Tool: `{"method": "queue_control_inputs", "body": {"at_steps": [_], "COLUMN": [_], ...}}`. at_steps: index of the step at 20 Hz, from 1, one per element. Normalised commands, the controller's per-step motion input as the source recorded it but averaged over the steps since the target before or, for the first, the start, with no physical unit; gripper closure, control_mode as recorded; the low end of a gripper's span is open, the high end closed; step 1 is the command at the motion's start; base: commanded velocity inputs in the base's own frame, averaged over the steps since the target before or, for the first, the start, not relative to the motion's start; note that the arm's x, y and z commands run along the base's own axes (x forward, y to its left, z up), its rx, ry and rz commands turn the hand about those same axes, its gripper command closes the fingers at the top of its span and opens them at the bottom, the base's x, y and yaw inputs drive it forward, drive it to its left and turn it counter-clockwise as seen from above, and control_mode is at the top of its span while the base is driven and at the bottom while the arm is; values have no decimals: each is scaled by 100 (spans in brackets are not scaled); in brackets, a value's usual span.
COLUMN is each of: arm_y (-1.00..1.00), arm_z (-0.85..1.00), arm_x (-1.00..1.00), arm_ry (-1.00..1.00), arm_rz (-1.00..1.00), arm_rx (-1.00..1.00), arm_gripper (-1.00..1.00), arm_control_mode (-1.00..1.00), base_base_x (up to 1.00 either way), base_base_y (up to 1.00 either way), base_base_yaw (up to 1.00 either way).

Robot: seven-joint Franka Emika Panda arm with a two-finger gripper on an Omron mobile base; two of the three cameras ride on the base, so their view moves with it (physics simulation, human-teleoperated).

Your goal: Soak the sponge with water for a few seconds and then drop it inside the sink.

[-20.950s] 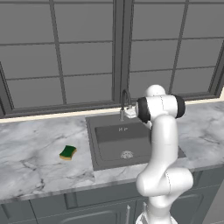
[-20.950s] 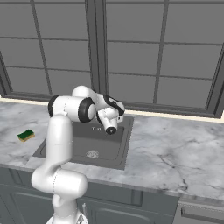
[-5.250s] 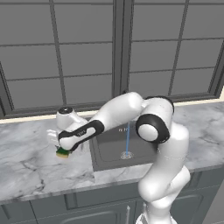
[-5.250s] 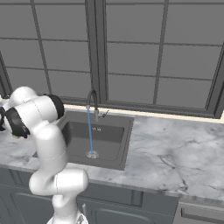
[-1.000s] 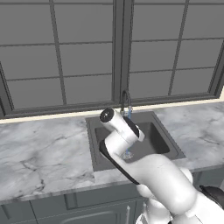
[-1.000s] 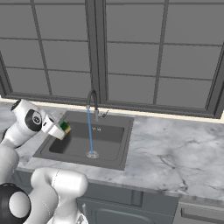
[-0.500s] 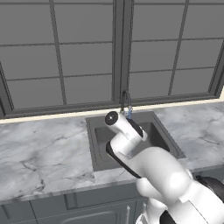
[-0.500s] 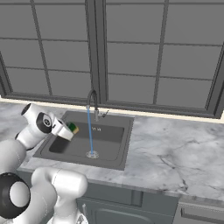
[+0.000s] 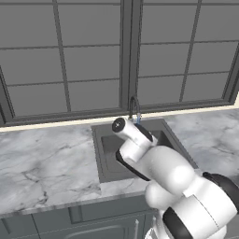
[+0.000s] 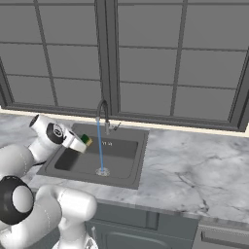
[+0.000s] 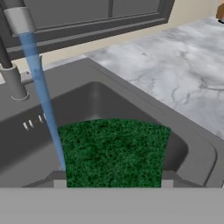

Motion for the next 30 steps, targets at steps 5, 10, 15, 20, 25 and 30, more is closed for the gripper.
{"method": "queue_control_inputs", "body": {"at_steps": [5, 10, 15, 20, 25, 30], "arm_y": [0, 0, 0, 0, -8, -6], "arm_z": [0, -18, -34, -14, 0, -5], "arm_x": [21, 27, 15, 10, 20, 22], "arm_ry": [0, -1, -8, -5, 0, 11], "arm_rz": [0, -4, -10, -11, -10, -3], "arm_rx": [-1, -3, -1, 0, 0, 0], "arm_gripper": [100, 100, 100, 100, 100, 100], "arm_control_mode": [-100, -100, -100, -100, -100, -100], "base_base_x": [0, 0, 0, 0, 0, 0], "base_base_y": [0, 0, 0, 0, 0, 0], "base_base_yaw": [0, 0, 0, 0, 0, 0]}}
